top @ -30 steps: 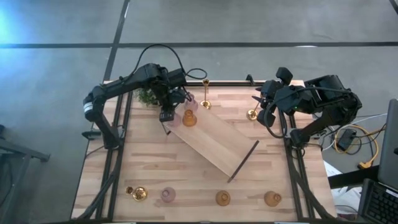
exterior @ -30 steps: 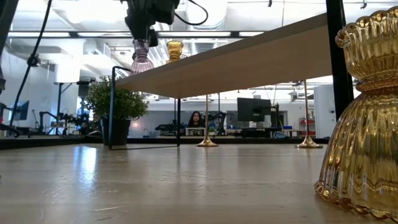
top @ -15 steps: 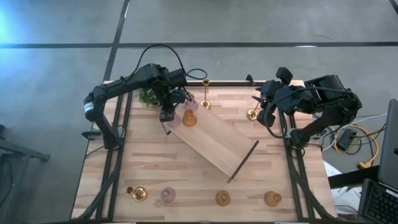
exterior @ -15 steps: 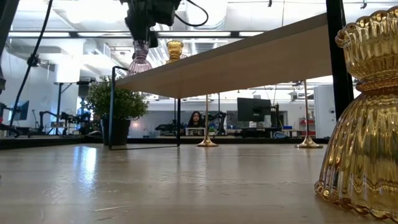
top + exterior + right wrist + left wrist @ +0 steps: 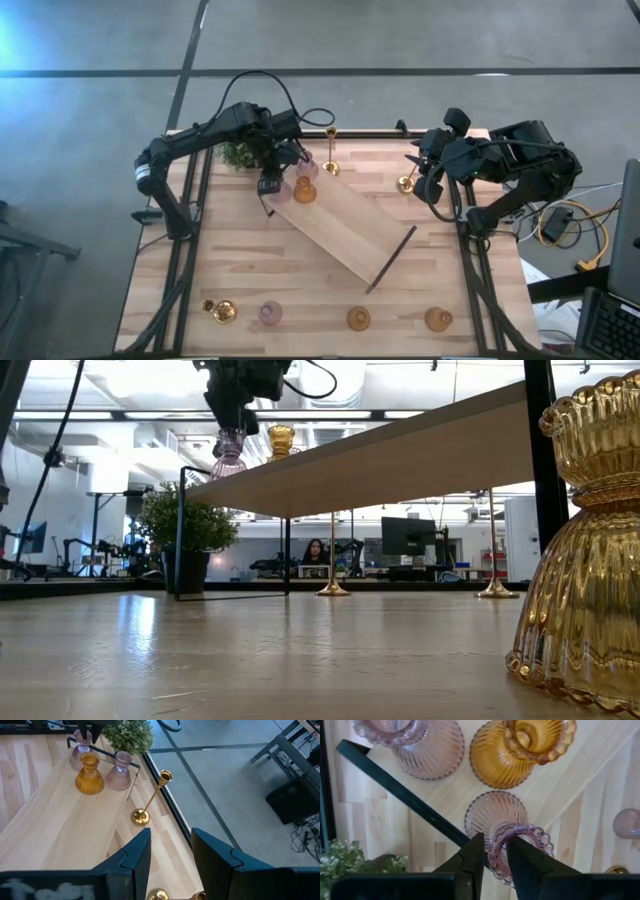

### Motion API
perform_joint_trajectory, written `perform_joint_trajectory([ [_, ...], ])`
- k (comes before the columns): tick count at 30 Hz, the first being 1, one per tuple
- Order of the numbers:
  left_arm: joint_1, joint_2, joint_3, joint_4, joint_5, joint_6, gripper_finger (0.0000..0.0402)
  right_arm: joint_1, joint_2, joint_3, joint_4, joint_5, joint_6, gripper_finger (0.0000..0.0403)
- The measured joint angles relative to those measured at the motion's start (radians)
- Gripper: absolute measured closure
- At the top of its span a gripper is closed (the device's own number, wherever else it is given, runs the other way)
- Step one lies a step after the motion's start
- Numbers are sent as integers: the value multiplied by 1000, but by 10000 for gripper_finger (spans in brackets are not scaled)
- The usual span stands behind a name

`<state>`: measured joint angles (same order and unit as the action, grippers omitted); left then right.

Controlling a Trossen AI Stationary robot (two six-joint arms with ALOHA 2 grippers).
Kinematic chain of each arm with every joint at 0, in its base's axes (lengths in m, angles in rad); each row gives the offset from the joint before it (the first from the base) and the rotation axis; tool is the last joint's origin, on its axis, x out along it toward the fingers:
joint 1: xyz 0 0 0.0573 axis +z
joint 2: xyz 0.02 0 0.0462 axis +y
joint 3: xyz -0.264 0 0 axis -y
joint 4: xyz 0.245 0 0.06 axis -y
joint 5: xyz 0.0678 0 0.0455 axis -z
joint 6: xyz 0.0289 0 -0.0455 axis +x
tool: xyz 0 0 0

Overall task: Pick & Place candle stick holders
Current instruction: Put the top pink candle holder on the shelf, then put the top right gold candle holder on the shelf

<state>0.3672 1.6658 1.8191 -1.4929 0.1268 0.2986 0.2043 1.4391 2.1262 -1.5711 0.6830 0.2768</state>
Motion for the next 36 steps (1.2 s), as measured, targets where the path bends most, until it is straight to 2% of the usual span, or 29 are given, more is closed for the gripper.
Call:
perform_joint_trajectory([
  [13, 0, 0, 0, -6, -10, -52, 205, 0, 0, 0, 0, 0, 0, 264],
  [17, 0, 0, 17, -40, -10, -63, 183, 0, 0, 0, 0, 0, 0, 268],
  [27, 0, -2, 119, -47, -14, -62, 179, 0, 0, 0, 0, 0, 3, 264],
  [36, 0, -10, 288, -79, -48, -62, 179, 0, 0, 0, 0, -2, 0, 269],
])
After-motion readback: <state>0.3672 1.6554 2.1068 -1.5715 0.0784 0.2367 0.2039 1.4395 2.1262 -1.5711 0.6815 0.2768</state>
